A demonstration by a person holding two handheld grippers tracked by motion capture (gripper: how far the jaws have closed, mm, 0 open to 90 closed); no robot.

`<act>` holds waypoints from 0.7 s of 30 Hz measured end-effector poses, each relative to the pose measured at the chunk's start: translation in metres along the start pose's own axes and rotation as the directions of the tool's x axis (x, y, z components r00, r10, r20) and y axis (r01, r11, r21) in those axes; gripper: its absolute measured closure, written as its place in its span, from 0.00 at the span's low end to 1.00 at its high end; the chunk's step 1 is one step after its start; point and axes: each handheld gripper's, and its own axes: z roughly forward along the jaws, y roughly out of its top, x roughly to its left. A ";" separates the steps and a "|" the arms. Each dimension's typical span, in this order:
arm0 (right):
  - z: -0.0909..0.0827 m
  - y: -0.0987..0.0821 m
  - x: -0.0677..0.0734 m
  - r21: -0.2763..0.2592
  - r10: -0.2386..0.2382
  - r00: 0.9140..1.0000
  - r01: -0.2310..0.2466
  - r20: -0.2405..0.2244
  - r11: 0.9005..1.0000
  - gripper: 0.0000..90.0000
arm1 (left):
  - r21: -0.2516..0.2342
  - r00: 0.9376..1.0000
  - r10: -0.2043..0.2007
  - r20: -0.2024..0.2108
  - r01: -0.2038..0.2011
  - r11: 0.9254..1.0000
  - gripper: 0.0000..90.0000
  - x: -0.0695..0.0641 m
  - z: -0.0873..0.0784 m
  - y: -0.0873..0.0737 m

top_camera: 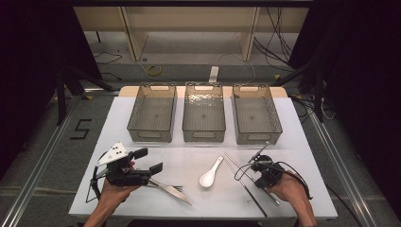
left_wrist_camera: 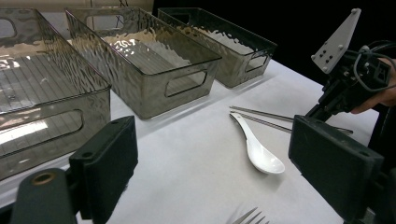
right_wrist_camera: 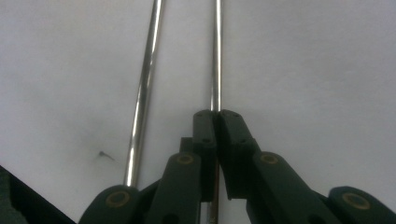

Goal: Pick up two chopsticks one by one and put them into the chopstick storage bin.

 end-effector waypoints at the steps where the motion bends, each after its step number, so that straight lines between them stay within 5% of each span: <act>1: -0.001 -0.001 -0.001 -0.009 -0.004 1.000 0.004 -0.002 1.000 0.96 | -0.001 1.000 -0.001 0.001 0.001 1.000 0.17 0.000 0.000 0.000; 10: -0.022 -0.001 -0.002 -0.100 -0.044 0.999 0.045 0.004 0.994 0.96 | 0.028 1.000 0.003 0.023 -0.003 1.000 0.17 -0.001 0.004 0.002; 17: -0.038 0.012 0.022 -0.152 -0.134 0.991 0.133 0.000 0.979 0.96 | 0.102 0.997 0.037 0.070 -0.044 0.994 0.17 -0.008 0.017 0.007; 21: -0.047 0.019 0.038 -0.171 -0.190 0.982 0.187 -0.003 0.967 0.96 | 0.150 0.991 0.097 0.089 -0.109 0.983 0.17 -0.019 0.029 0.011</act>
